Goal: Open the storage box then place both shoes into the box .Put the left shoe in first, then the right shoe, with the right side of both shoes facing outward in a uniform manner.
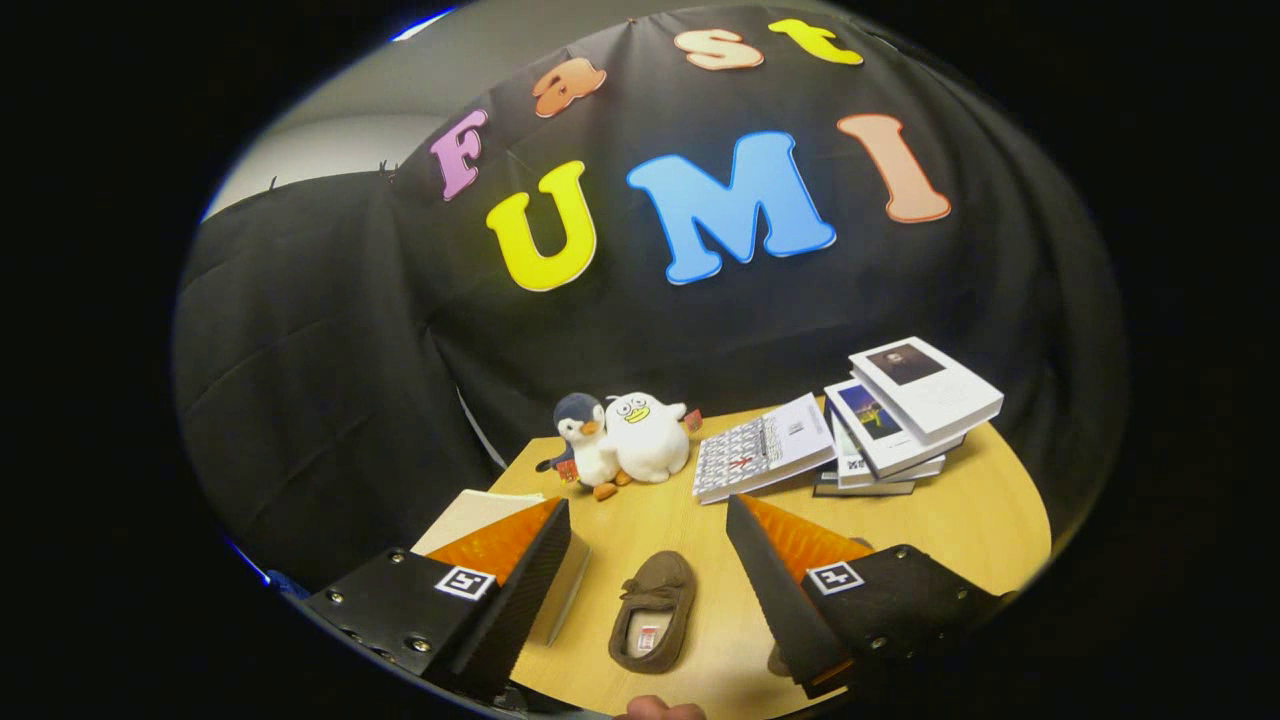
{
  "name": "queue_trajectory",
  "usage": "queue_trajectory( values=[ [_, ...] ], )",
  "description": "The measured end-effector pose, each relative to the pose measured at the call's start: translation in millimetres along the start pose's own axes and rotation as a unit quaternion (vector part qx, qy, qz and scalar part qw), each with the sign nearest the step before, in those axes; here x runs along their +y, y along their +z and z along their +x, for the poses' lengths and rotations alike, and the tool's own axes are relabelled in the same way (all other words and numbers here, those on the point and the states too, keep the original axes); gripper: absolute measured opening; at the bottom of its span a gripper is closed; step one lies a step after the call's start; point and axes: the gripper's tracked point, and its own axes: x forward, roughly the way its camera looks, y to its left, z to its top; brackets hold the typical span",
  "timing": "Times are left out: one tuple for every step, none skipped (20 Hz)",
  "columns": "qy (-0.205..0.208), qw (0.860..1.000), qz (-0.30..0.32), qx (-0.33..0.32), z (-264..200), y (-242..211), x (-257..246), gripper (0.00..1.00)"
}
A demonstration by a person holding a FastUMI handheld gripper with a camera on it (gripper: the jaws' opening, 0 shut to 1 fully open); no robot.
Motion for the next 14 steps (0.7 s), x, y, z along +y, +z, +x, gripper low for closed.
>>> queue_trajectory(
  values=[
    [0.008, 1.000, 0.006, 0.012, 8, -11, 5, 0.98],
    [0.016, 0.999, 0.014, 0.027, 18, -22, 9, 0.98],
    [0.027, 0.999, 0.024, 0.041, 28, -35, 15, 0.98],
    [0.040, 0.997, 0.037, 0.055, 37, -47, 22, 0.98],
    [0.054, 0.995, 0.052, 0.071, 46, -60, 31, 0.97],
    [0.073, 0.991, 0.069, 0.089, 55, -72, 42, 0.97],
    [0.093, 0.986, 0.089, 0.105, 62, -85, 55, 0.97],
    [0.114, 0.980, 0.111, 0.122, 69, -96, 67, 0.97],
    [0.129, 0.973, 0.132, 0.139, 75, -108, 78, 0.97],
    [0.141, 0.966, 0.150, 0.153, 82, -118, 86, 0.97],
    [0.152, 0.960, 0.166, 0.166, 86, -128, 94, 0.97],
    [0.162, 0.953, 0.181, 0.179, 92, -137, 101, 0.97],
    [0.170, 0.947, 0.195, 0.191, 96, -146, 108, 0.97],
    [0.176, 0.941, 0.209, 0.202, 101, -153, 113, 0.97]
  ],
)
